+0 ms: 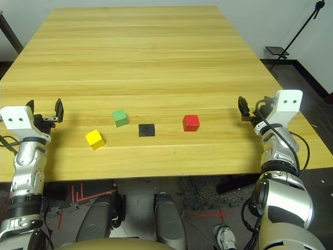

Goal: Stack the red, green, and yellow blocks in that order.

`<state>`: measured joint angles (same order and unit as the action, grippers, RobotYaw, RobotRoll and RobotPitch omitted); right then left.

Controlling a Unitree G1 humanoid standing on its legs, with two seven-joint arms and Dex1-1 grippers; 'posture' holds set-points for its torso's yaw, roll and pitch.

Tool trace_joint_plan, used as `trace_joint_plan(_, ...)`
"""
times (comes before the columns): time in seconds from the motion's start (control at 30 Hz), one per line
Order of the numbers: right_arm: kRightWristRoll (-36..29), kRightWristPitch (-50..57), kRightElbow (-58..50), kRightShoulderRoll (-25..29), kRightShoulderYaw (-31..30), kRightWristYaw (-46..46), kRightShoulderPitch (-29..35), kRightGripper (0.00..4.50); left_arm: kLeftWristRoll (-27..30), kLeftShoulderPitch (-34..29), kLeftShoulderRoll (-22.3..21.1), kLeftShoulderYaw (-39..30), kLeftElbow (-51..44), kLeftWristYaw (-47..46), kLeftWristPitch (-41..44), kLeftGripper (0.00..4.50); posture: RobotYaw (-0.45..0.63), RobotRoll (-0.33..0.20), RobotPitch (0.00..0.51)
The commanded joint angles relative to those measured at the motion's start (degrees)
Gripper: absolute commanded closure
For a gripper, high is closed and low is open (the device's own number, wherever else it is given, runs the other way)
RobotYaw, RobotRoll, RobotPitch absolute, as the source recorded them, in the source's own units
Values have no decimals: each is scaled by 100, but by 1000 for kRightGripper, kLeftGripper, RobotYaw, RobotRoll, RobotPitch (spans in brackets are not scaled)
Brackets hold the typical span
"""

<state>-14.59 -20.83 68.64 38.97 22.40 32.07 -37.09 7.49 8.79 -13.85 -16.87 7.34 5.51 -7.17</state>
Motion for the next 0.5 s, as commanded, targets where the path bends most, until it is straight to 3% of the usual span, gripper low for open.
trace_joint_plan(0.03,36,-6,43,-5,8,-44,-15,0,-60,-60,10,12,245,-49,-107,26,112,-120,87)
trace_joint_plan(0.13,59,250,-72,75,-82,165,-116,0,129,-11,-66,-45,187,114,-58,26,118,-119,84)
trace_joint_plan(0.23,163,633,-357,244,-425,1196,-322,0,671,97,-333,-7,-279,720,507,26,119,-117,87)
trace_joint_plan(0.37,332,1250,-1075,520,-1169,3062,-512,0,1537,306,-986,254,-1022,1901,1653,26,133,-126,74)
trace_joint_plan(0.5,461,1696,-1803,670,-1804,4305,-465,0,2042,454,-1743,649,-1550,2967,2591,26,151,-142,68)
